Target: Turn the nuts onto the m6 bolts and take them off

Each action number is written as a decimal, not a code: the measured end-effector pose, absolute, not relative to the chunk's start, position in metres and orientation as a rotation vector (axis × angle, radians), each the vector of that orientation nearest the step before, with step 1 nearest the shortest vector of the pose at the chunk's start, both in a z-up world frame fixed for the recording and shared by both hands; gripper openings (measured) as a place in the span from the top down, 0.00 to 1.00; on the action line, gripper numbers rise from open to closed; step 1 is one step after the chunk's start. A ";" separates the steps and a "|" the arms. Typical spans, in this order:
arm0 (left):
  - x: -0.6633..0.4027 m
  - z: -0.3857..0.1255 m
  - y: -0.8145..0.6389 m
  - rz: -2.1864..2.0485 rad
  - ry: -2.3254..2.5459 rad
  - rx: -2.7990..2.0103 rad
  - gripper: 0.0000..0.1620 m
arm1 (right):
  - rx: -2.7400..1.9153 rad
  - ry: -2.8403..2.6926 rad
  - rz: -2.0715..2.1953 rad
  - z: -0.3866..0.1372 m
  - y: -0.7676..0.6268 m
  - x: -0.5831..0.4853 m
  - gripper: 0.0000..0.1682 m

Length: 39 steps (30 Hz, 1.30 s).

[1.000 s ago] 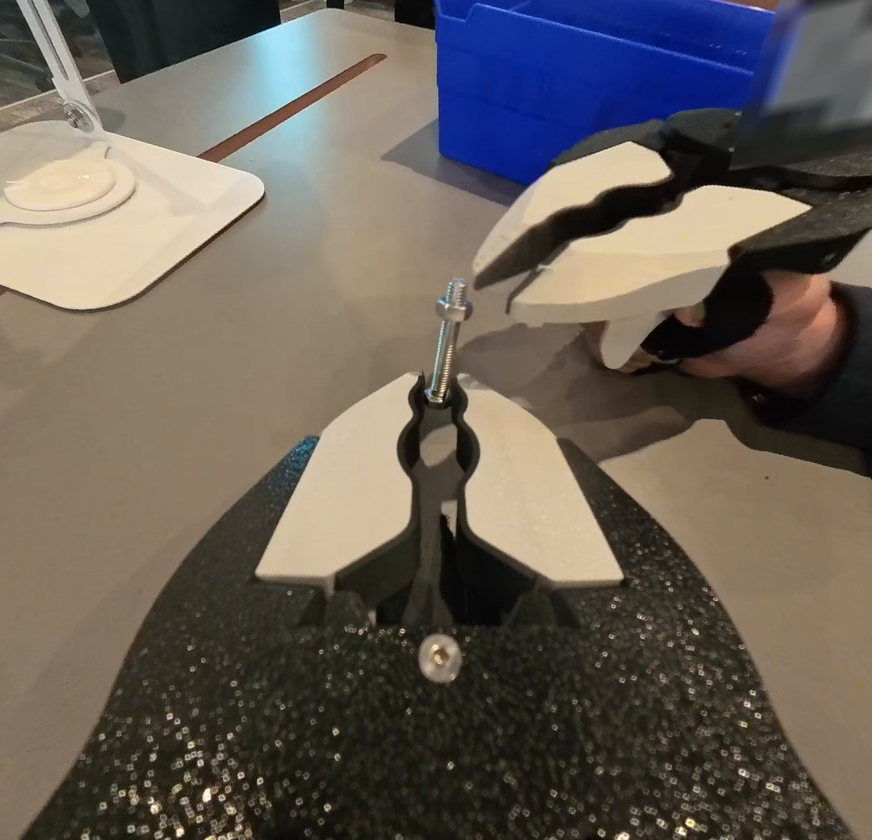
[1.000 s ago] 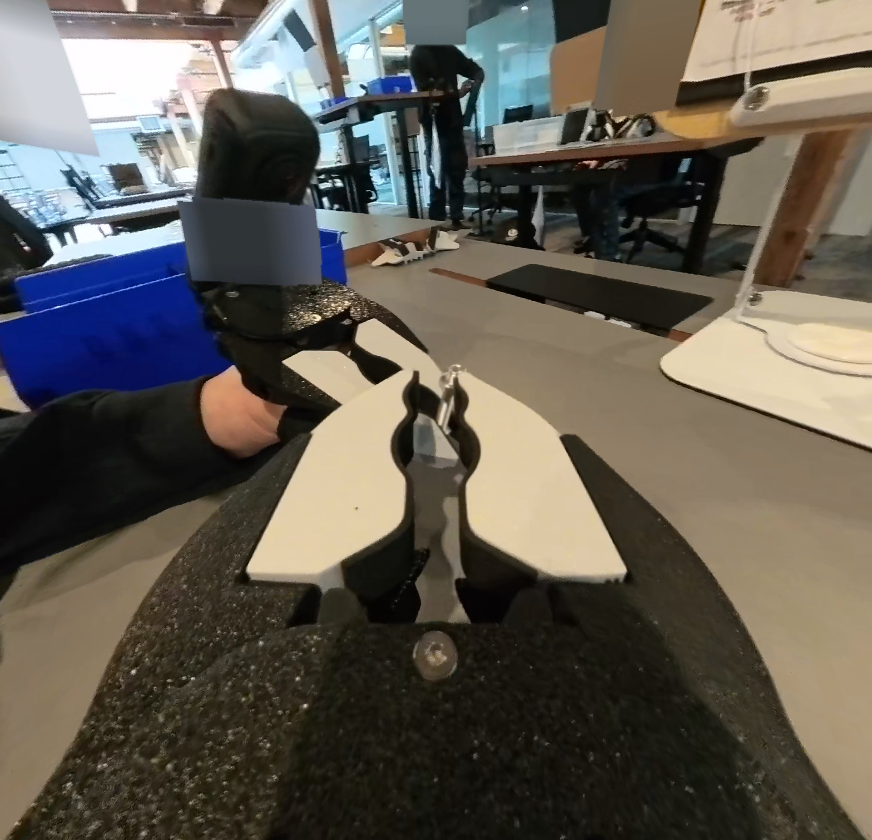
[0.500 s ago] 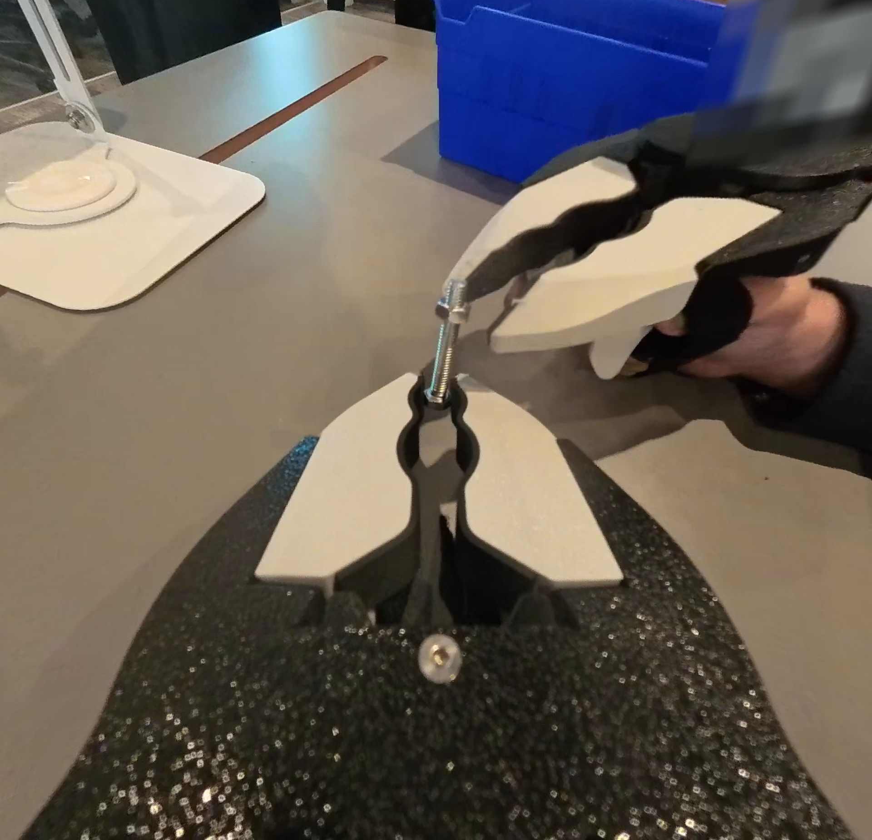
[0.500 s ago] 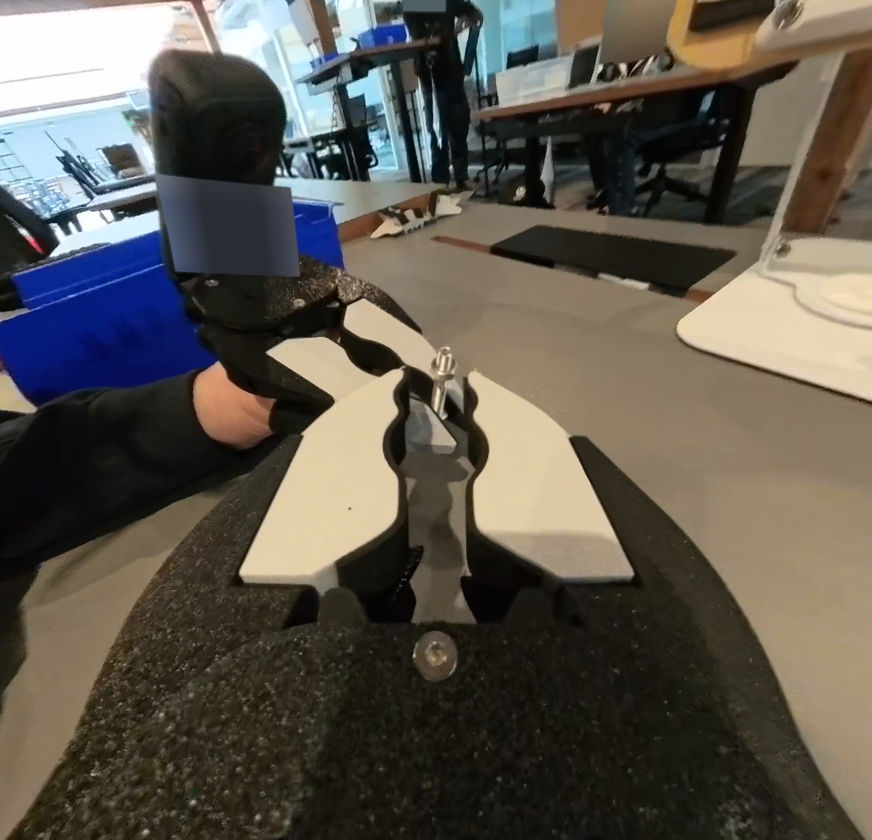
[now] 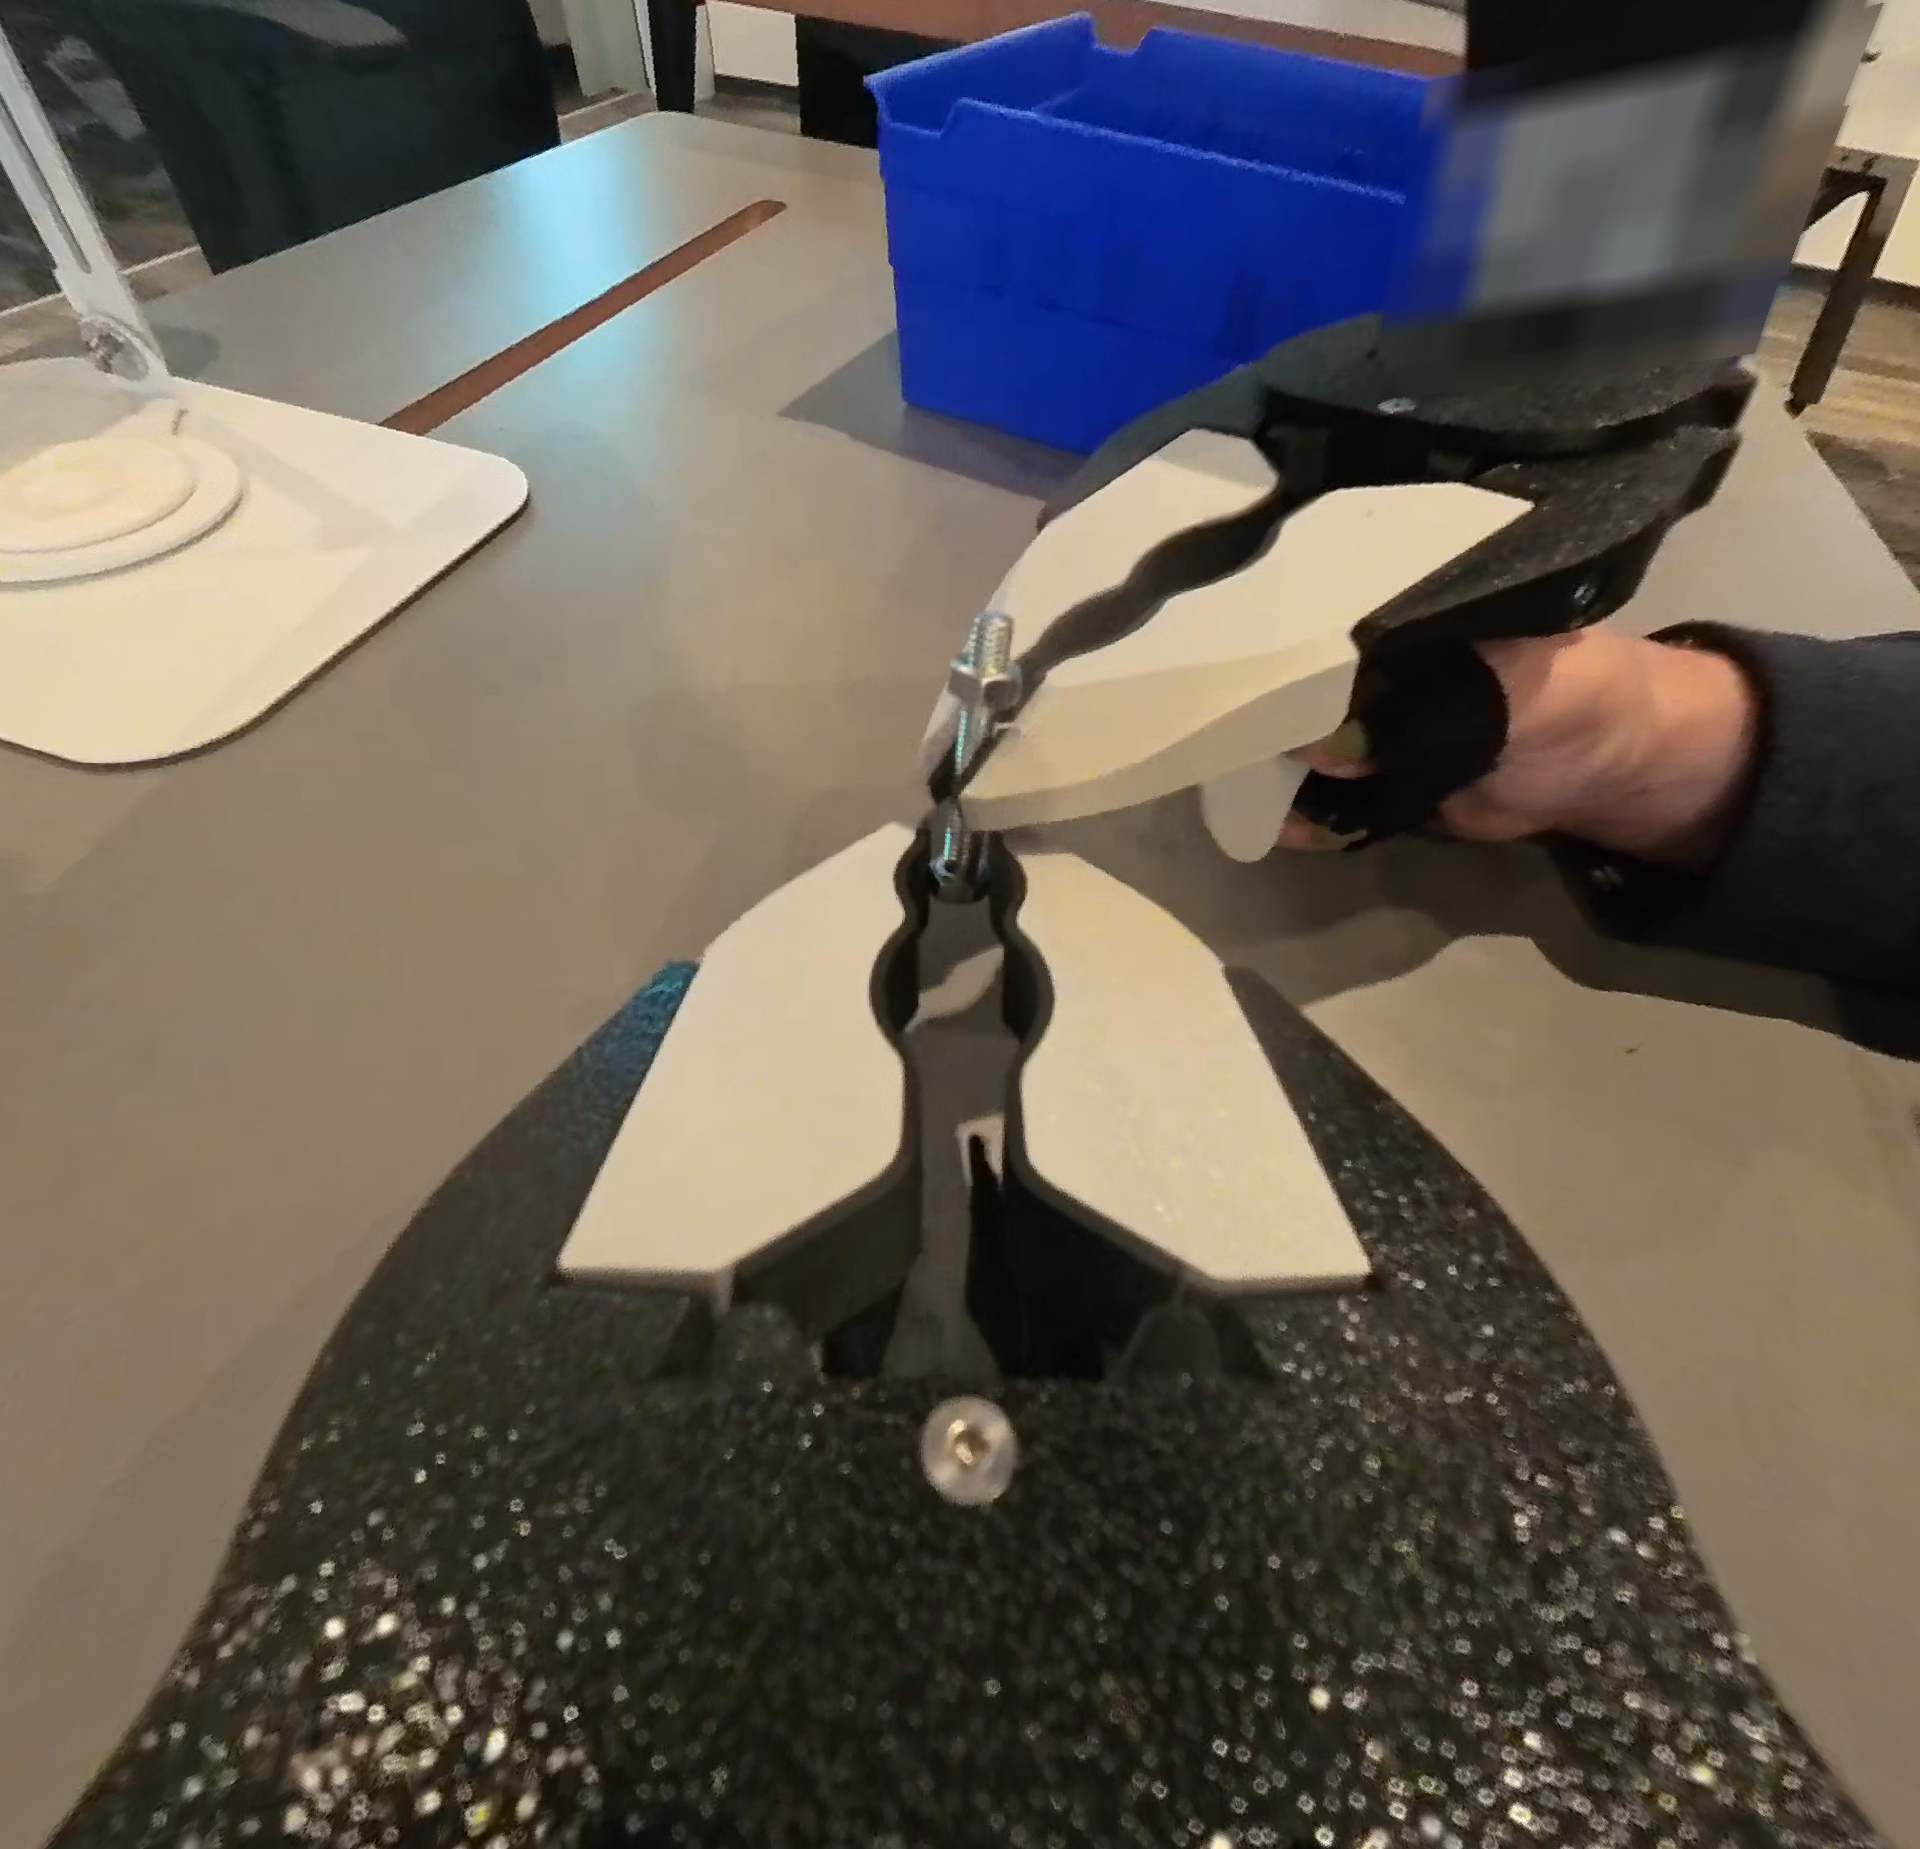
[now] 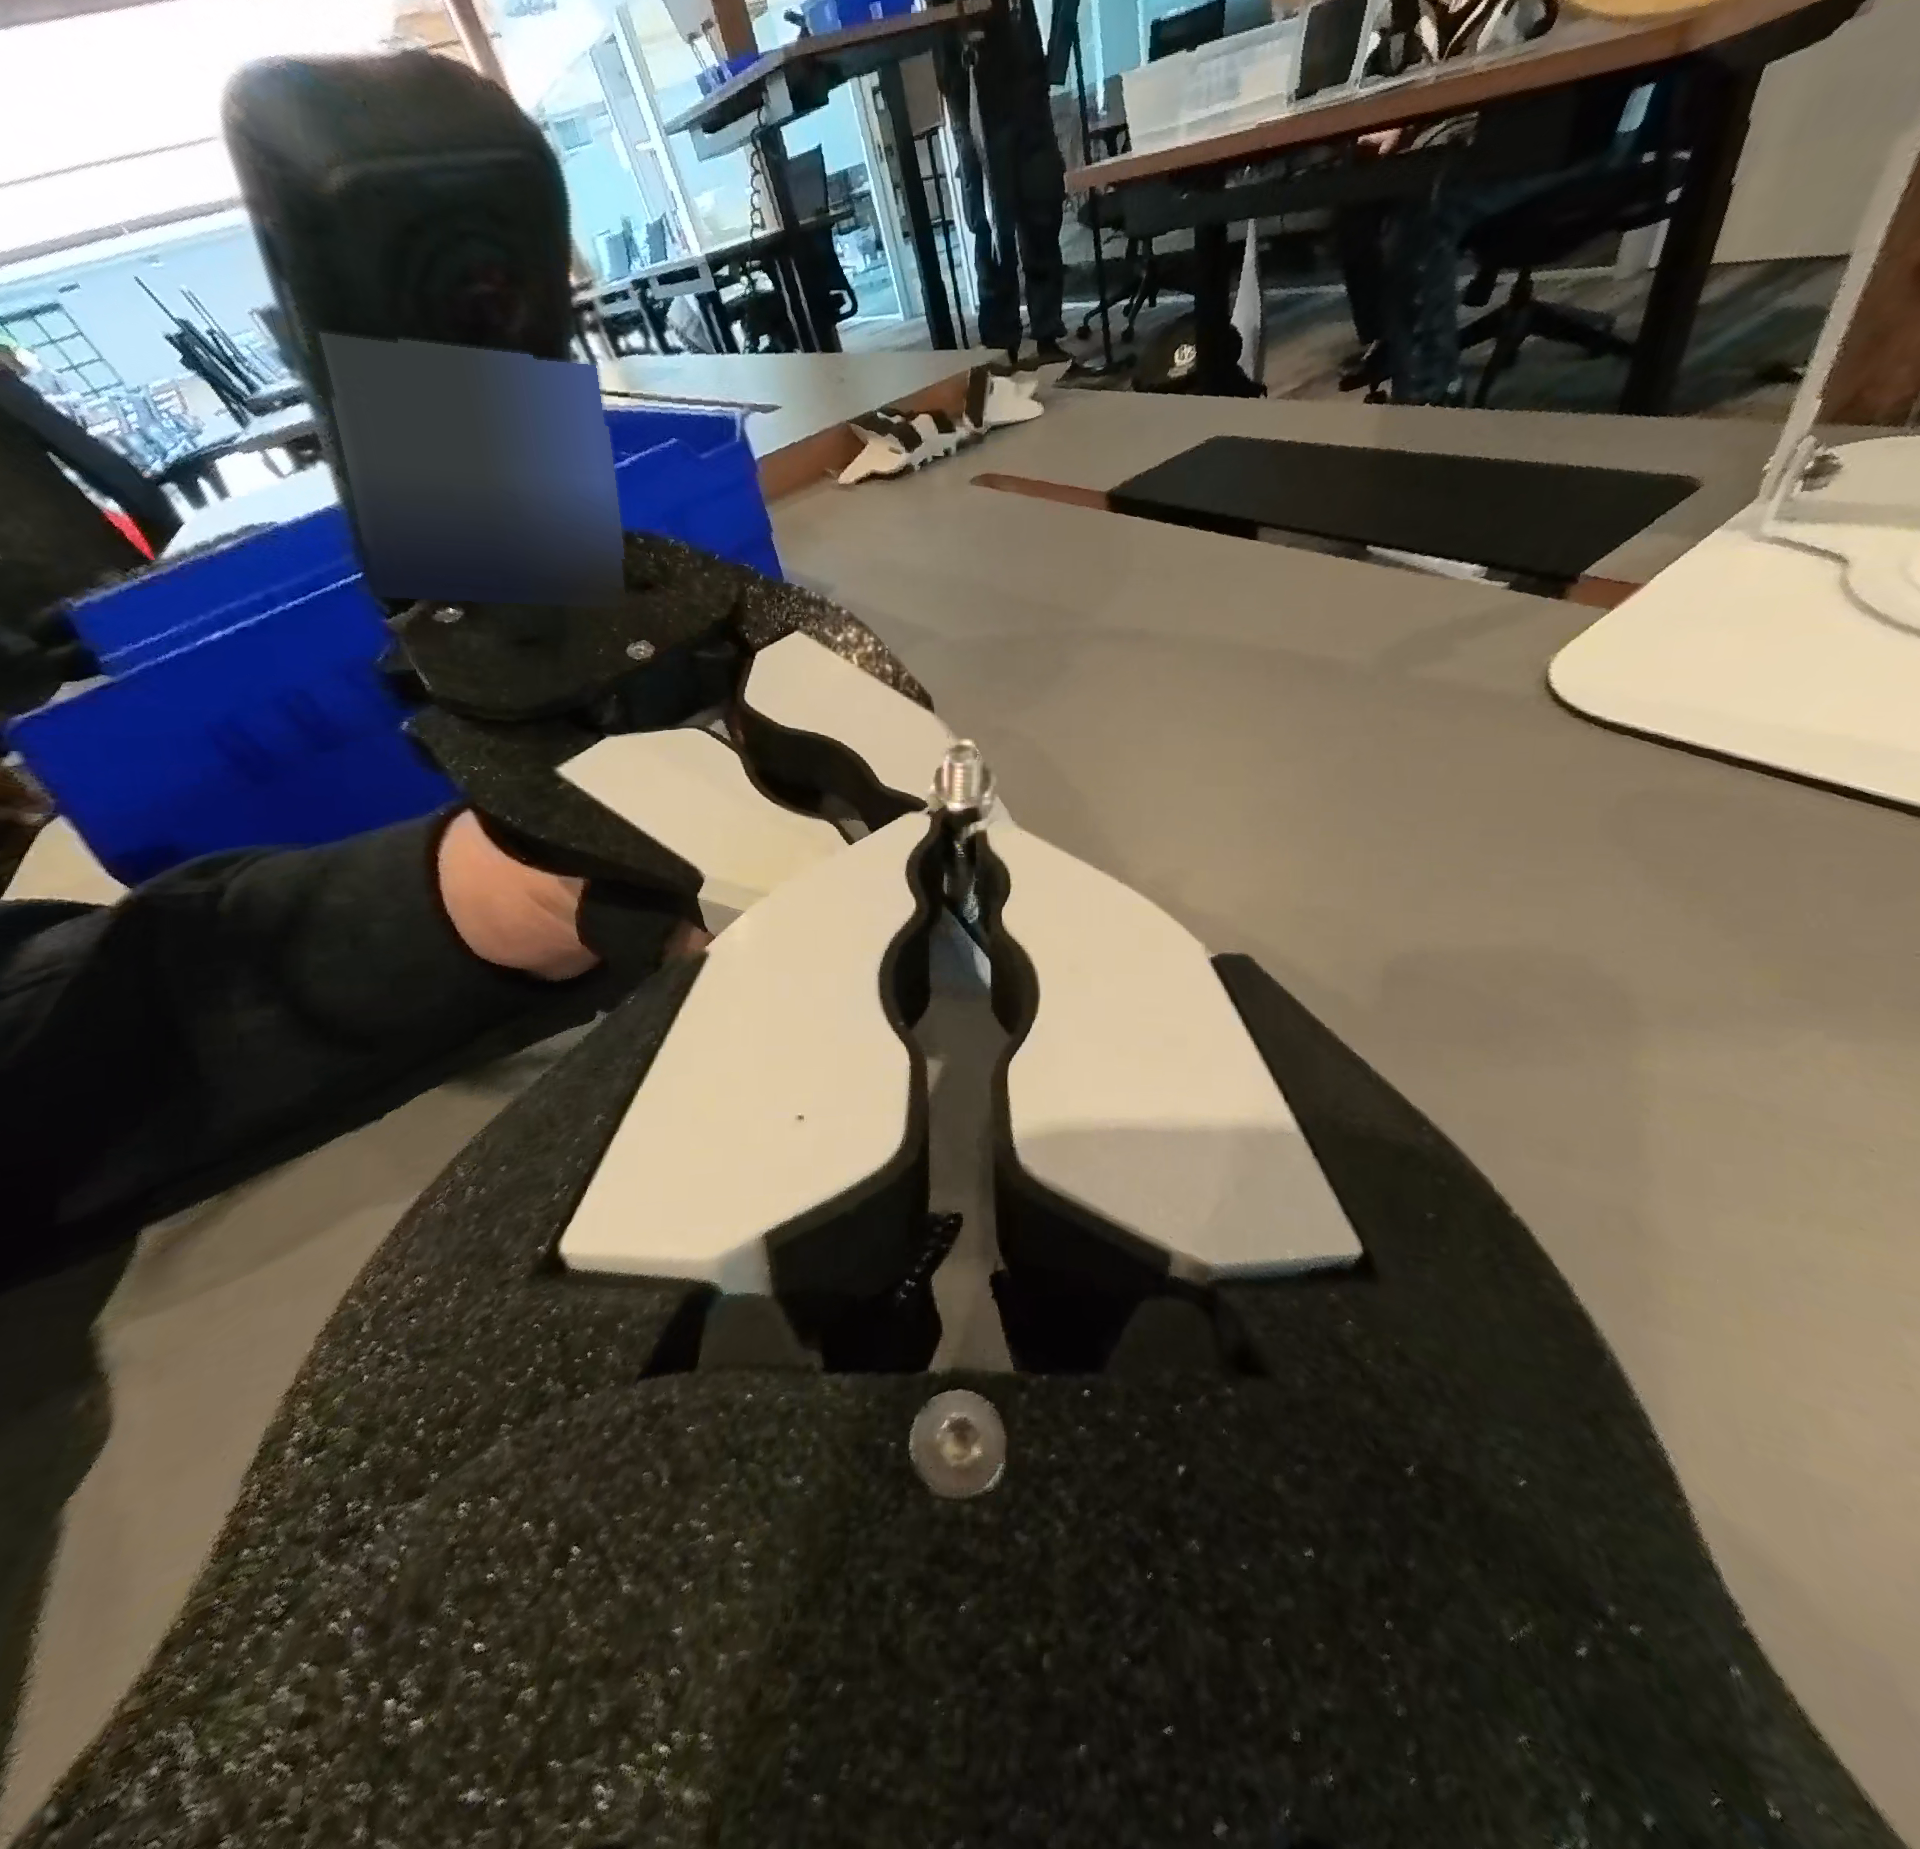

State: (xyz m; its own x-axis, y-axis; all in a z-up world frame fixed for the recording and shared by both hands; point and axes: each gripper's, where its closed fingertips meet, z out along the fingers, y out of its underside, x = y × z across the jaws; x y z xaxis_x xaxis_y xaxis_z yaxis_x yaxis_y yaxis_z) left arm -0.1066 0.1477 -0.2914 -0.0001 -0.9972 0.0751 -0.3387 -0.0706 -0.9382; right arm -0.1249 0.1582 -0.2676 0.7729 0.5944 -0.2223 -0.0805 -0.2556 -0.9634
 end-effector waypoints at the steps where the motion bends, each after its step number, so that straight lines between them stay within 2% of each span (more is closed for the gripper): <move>1: -0.106 -0.290 0.148 -1.091 1.424 -1.502 0.94 | -1.711 -0.402 0.657 -0.266 0.158 -0.124 0.97; 2: -0.105 -0.289 0.148 -1.090 1.418 -1.495 0.93 | -1.711 -0.405 0.637 -0.265 0.158 -0.124 0.97; 3: -0.104 -0.288 0.147 -1.092 1.417 -1.485 0.89 | -1.717 -0.409 0.612 -0.264 0.159 -0.123 0.97; 4: -0.103 -0.287 0.147 -1.090 1.416 -1.480 0.80 | -1.712 -0.406 0.581 -0.258 0.158 -0.119 0.97; 7: -0.102 -0.281 0.147 -1.070 1.402 -1.437 0.66 | -1.631 -0.357 0.455 -0.213 0.146 -0.098 0.97; 10: -0.102 -0.274 0.148 -1.021 1.385 -1.379 0.62 | -1.639 -0.334 0.262 -0.174 0.120 -0.062 0.97; 13: -0.103 -0.276 0.153 -0.938 1.385 -1.382 0.61 | -1.813 -0.264 -0.173 -0.154 0.084 0.023 0.97; 16: -0.102 -0.276 0.154 -0.918 1.384 -1.377 0.61 | -2.238 -0.135 -0.433 -0.186 0.038 0.116 0.97; 20: -0.101 -0.274 0.153 -0.930 1.373 -1.376 0.62 | -2.805 -0.041 -0.397 -0.267 -0.008 0.180 0.97; 24: -0.103 -0.273 0.155 -0.934 1.362 -1.381 0.64 | -3.063 0.002 -0.294 -0.319 -0.023 0.196 0.97; 27: -0.105 -0.272 0.158 -0.943 1.344 -1.389 0.64 | -3.082 0.022 -0.287 -0.334 -0.020 0.200 0.96; 28: -0.105 -0.271 0.158 -0.952 1.339 -1.390 0.65 | -3.082 0.031 -0.298 -0.335 -0.021 0.201 0.89; 29: -0.105 -0.270 0.158 -0.964 1.335 -1.390 0.66 | -3.083 0.036 -0.304 -0.334 -0.022 0.202 0.82; 30: -0.105 -0.268 0.157 -0.976 1.331 -1.388 0.68 | -3.070 0.040 -0.320 -0.330 -0.024 0.204 0.80; 33: -0.106 -0.266 0.159 -0.976 1.309 -1.391 0.73 | -2.926 0.088 -0.346 -0.296 -0.022 0.202 0.80; 35: -0.107 -0.265 0.163 -0.958 1.288 -1.396 0.77 | -2.691 0.095 -0.283 -0.250 -0.006 0.176 0.85; 37: -0.109 -0.263 0.166 -0.957 1.255 -1.408 0.82 | -2.388 -0.003 -0.183 -0.194 0.019 0.129 0.94; 39: -0.109 -0.262 0.167 -0.989 1.226 -1.421 0.88 | -2.106 -0.169 -0.057 -0.151 0.046 0.067 1.00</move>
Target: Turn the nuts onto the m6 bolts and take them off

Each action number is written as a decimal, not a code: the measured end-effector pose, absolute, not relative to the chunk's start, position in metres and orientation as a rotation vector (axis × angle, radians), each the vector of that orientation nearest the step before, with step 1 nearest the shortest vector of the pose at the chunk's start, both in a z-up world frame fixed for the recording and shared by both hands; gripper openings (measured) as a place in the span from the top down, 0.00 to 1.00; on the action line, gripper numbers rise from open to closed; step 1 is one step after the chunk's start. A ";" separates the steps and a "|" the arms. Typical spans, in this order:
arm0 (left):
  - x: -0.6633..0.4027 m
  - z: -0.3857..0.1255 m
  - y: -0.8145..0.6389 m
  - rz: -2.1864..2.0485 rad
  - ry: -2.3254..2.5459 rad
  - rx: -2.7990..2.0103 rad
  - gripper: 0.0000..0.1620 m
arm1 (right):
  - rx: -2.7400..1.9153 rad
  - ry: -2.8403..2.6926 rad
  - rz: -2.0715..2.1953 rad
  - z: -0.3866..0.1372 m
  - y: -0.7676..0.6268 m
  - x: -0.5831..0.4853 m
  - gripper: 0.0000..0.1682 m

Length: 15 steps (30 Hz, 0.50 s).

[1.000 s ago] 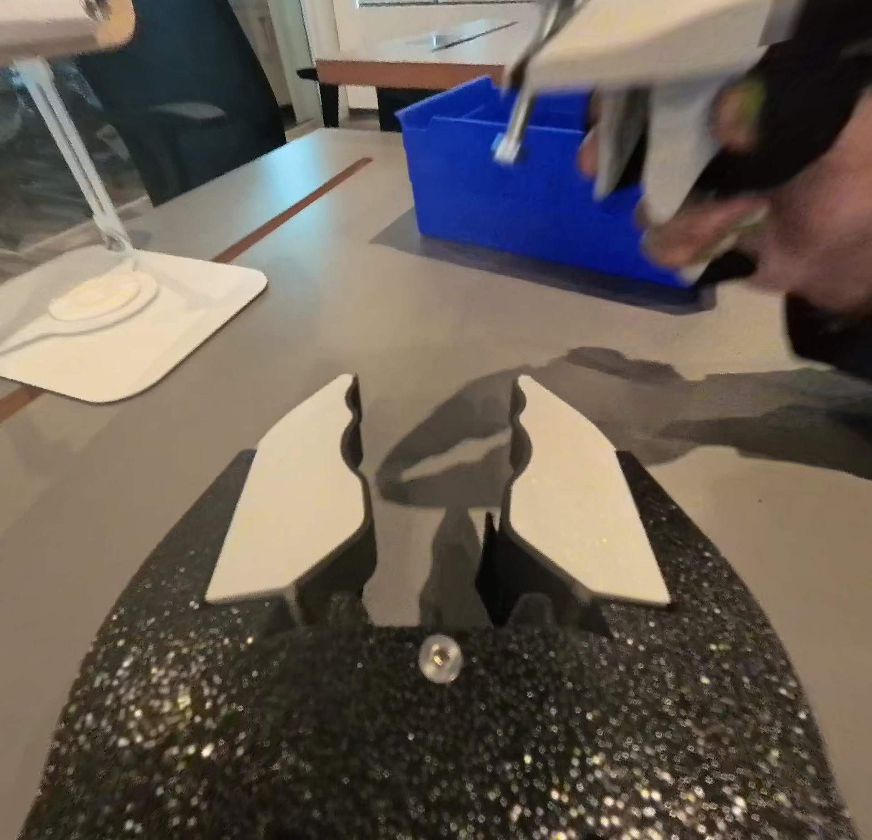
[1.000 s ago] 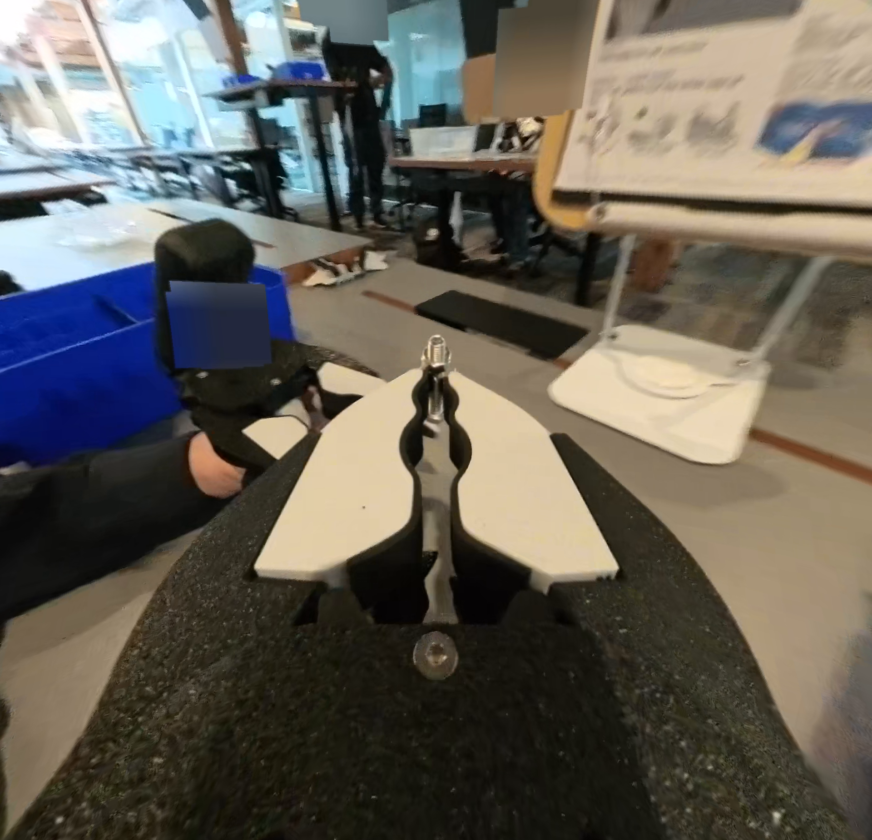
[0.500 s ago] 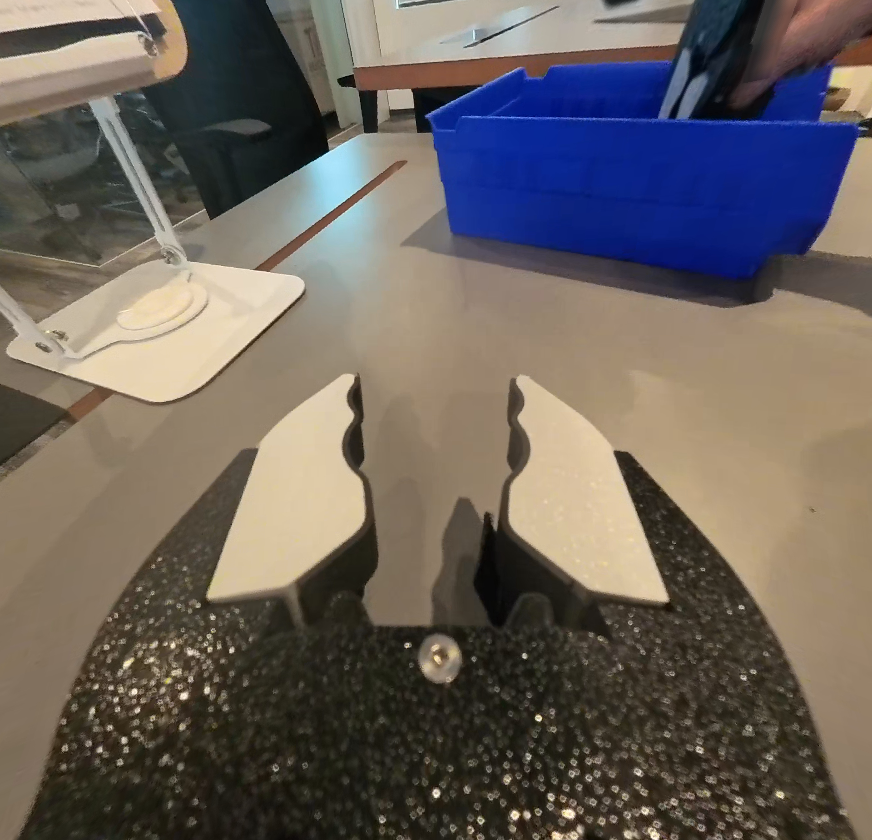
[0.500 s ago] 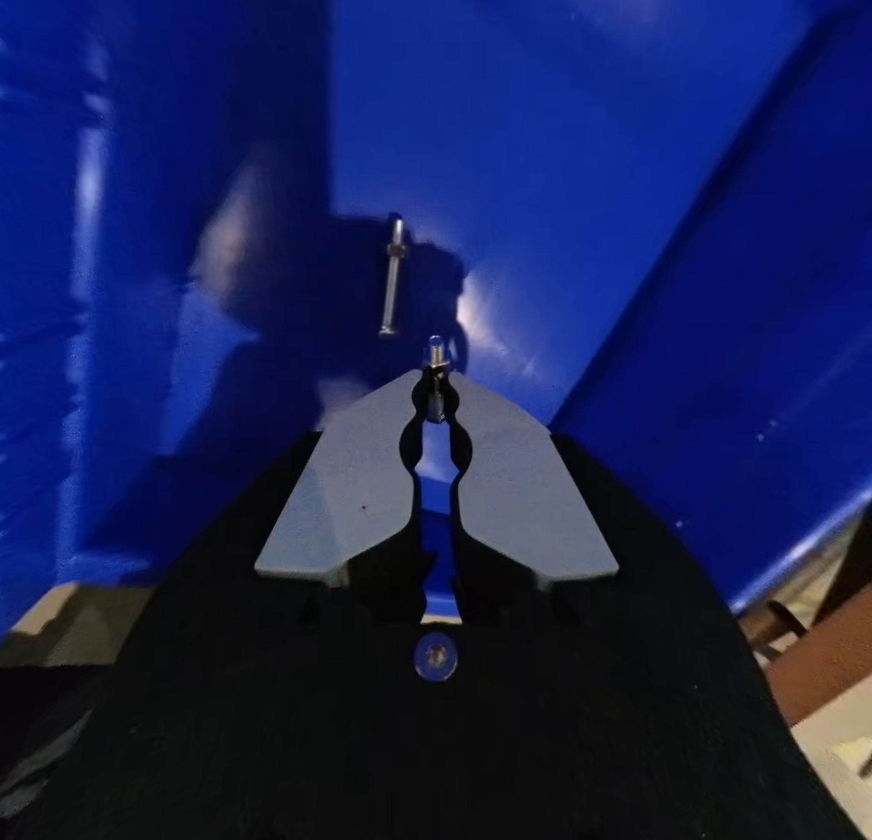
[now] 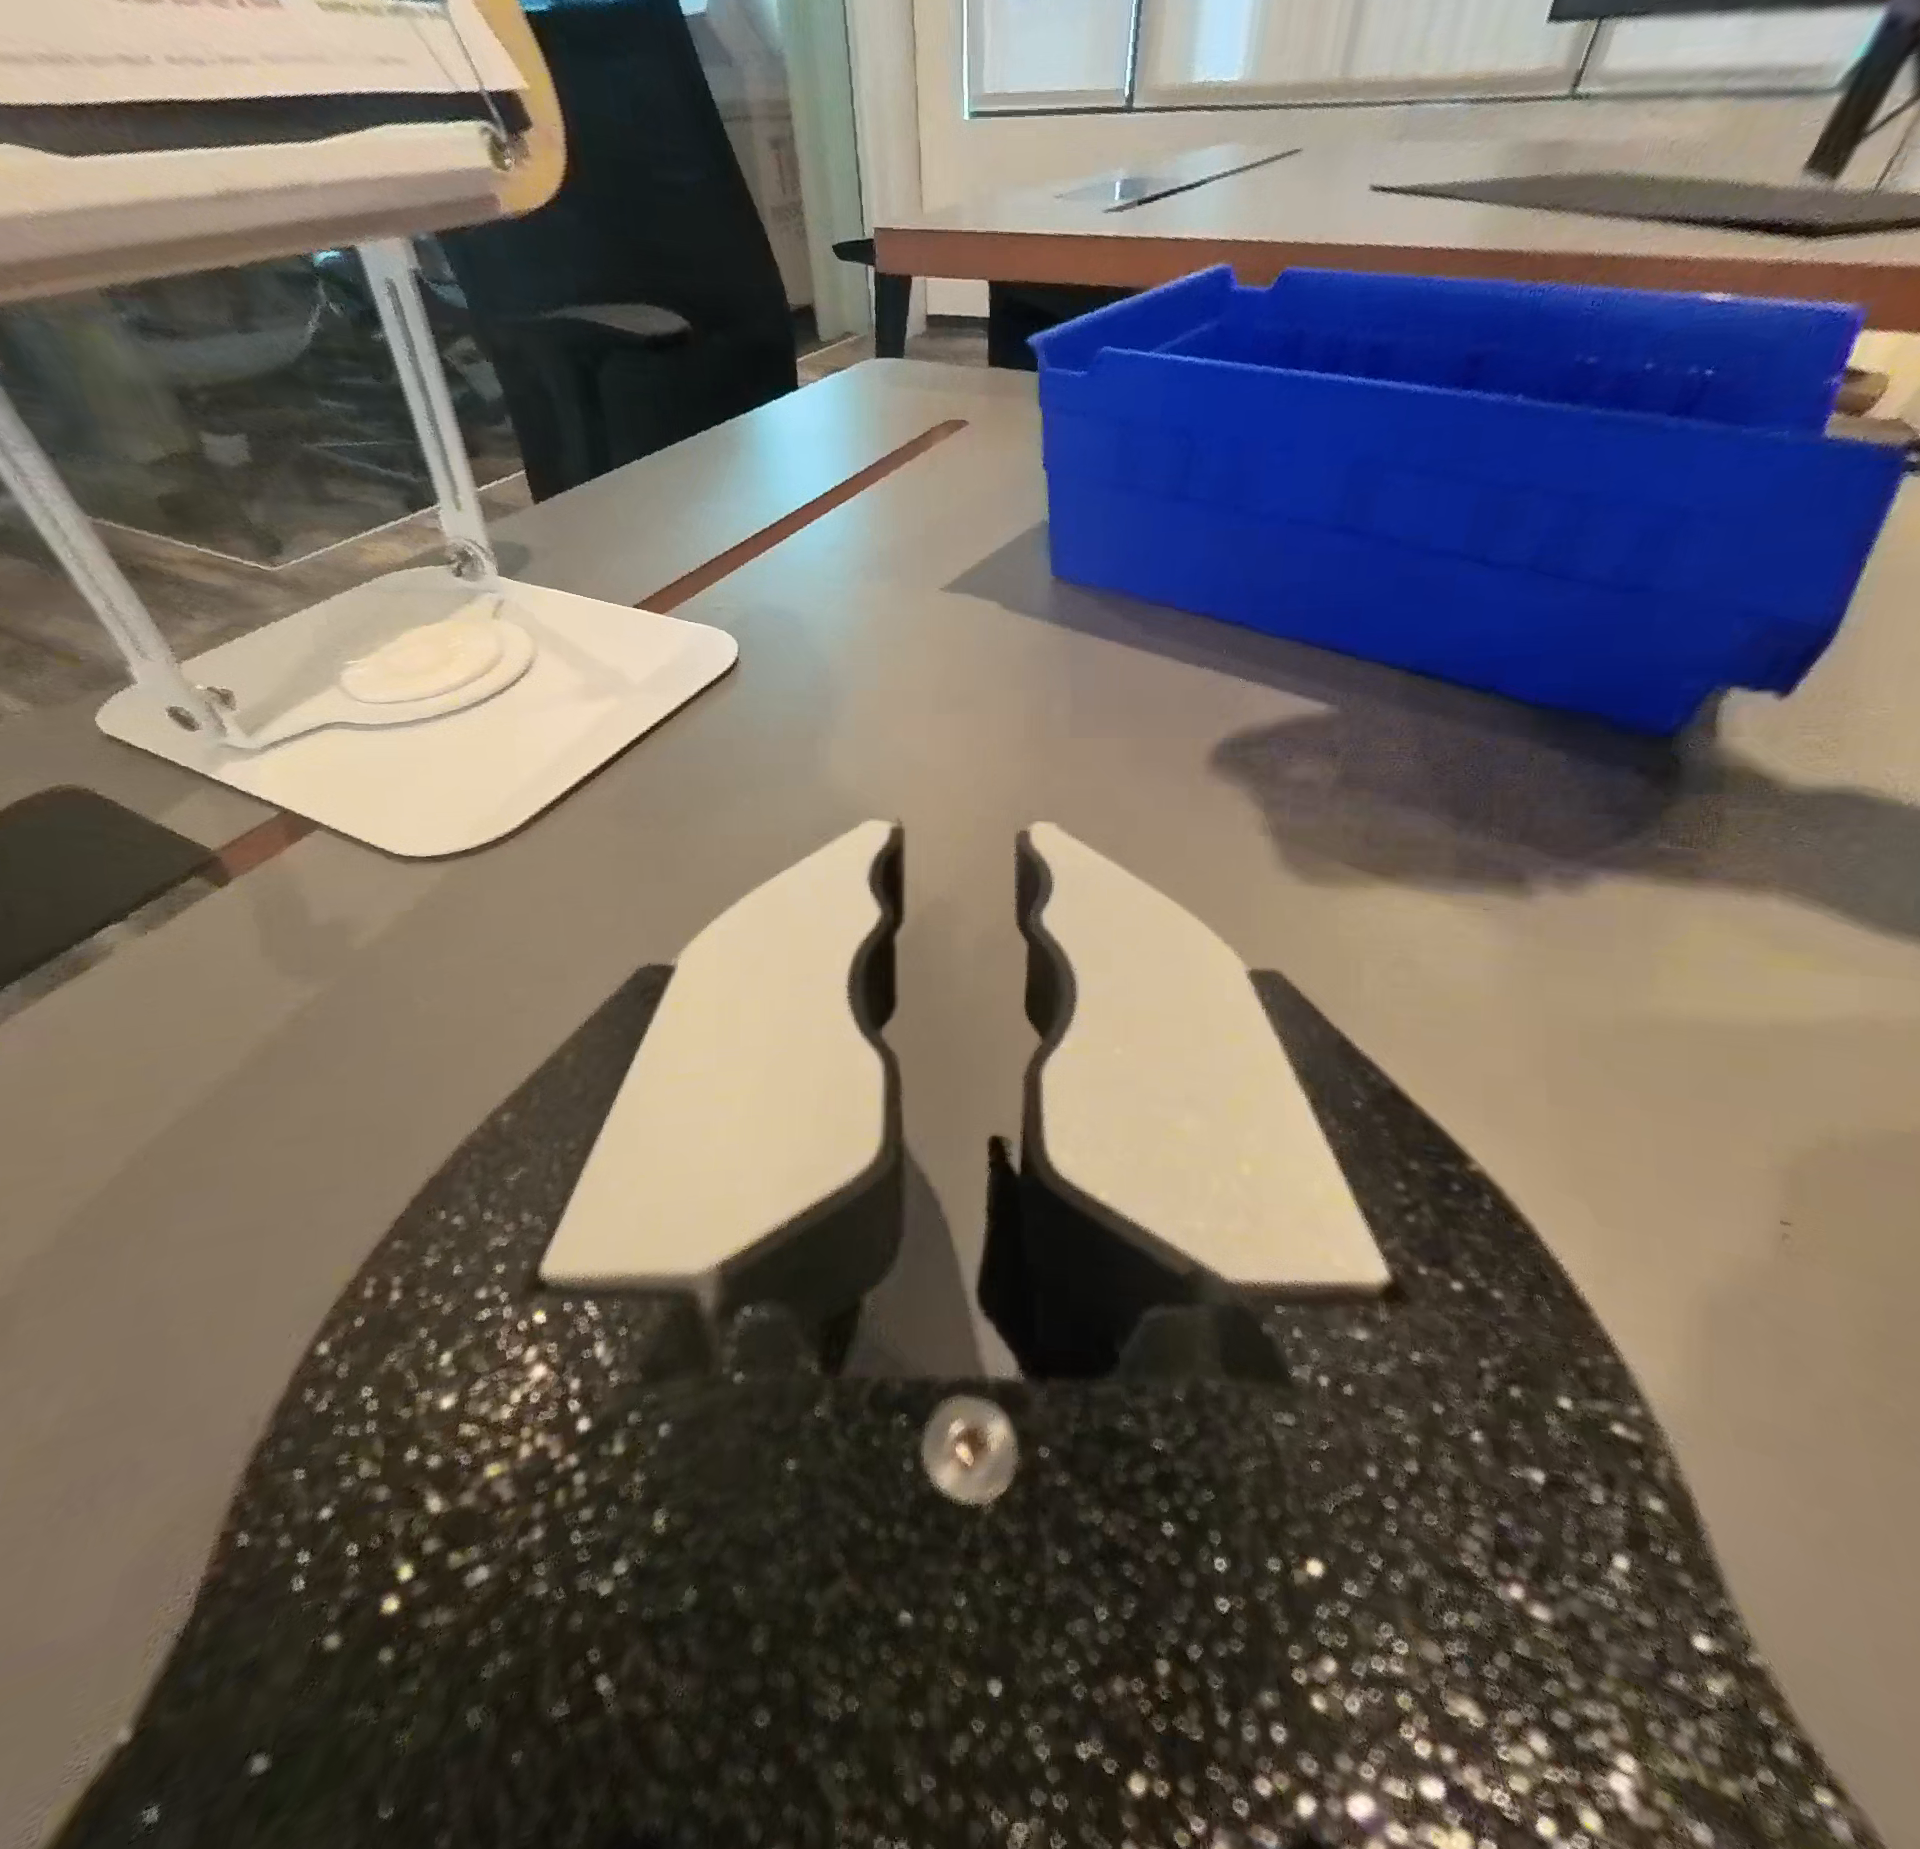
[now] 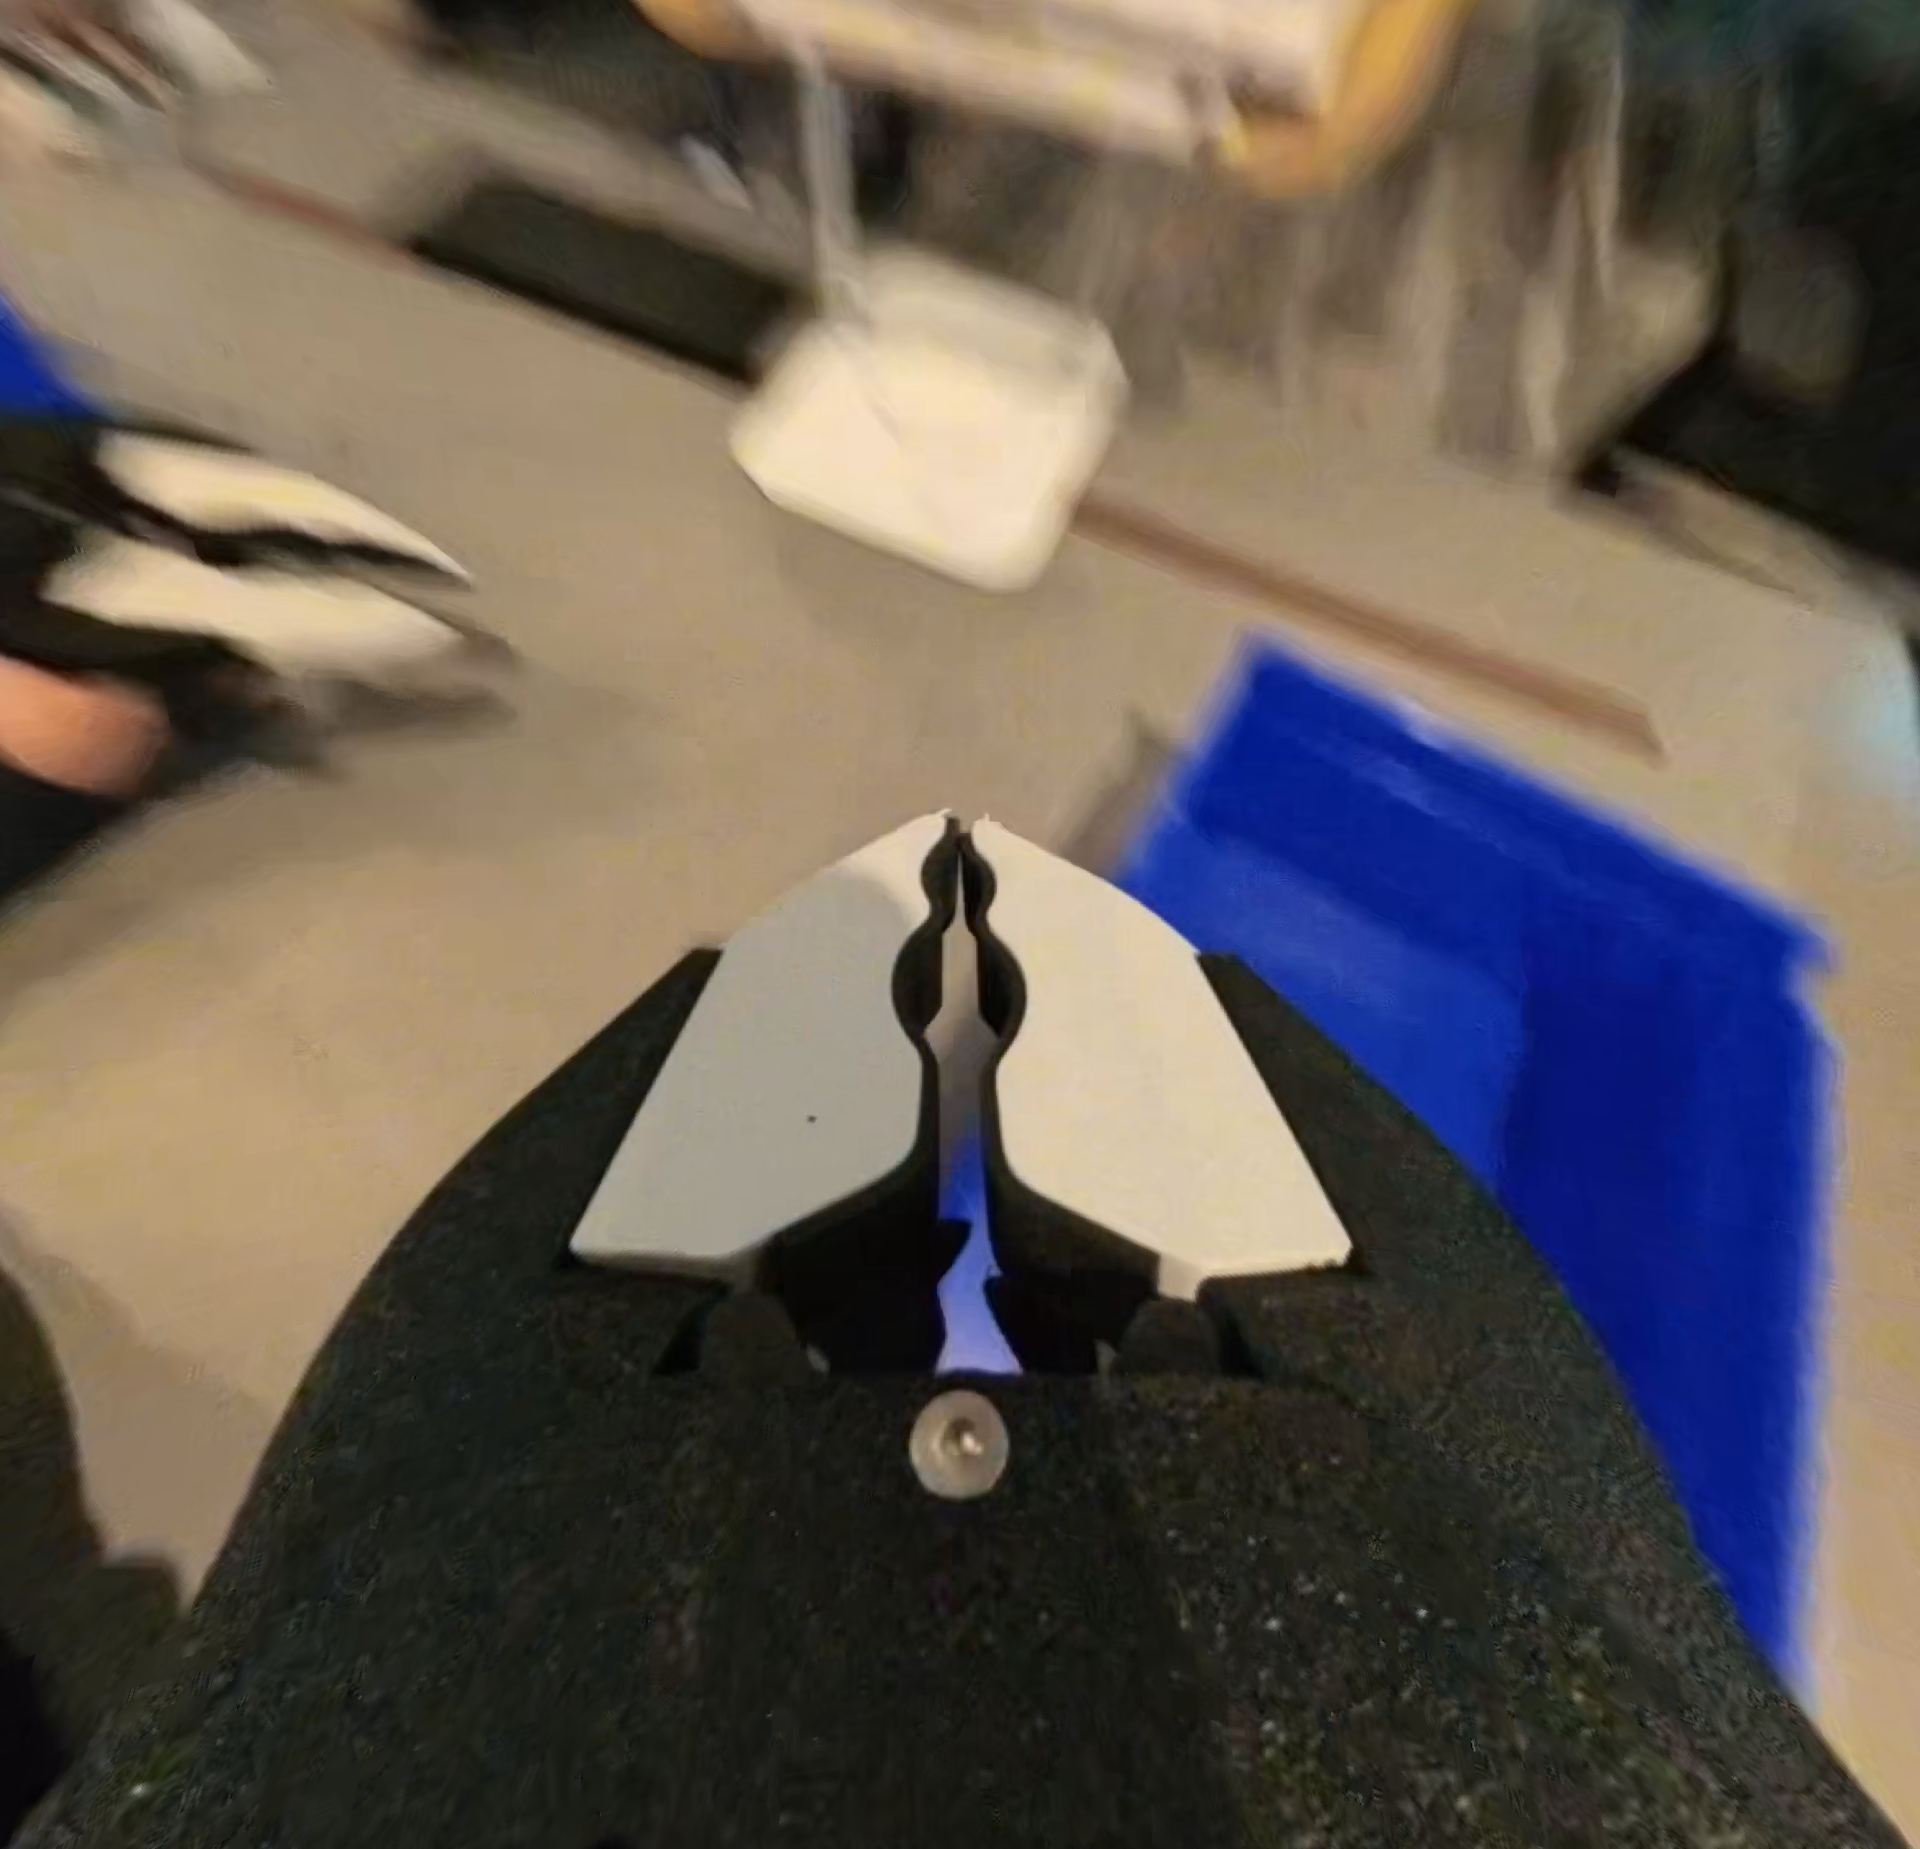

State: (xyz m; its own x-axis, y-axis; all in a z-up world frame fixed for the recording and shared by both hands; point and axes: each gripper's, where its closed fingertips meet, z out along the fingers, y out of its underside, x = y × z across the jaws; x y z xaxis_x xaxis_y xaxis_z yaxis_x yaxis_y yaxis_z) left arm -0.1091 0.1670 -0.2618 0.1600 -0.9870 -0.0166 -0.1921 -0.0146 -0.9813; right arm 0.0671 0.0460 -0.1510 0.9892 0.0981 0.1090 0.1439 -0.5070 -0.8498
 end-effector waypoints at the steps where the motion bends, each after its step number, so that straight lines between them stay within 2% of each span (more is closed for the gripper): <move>1: -0.109 -0.262 0.166 -1.016 1.220 -1.431 0.89 | -1.979 -0.246 0.002 -0.138 0.060 0.037 1.00; 3: -0.108 -0.266 0.166 -1.065 1.219 -1.473 0.92 | -1.828 -0.361 0.081 -0.137 0.087 -0.011 1.00; 8: -0.113 -0.267 0.174 -1.076 1.167 -1.514 1.00 | -1.720 -0.244 0.149 -0.194 0.165 -0.054 1.00; 15: -0.131 -0.264 0.210 -0.843 1.000 -1.554 1.00 | -1.565 -0.146 -0.076 -0.234 0.195 -0.044 1.00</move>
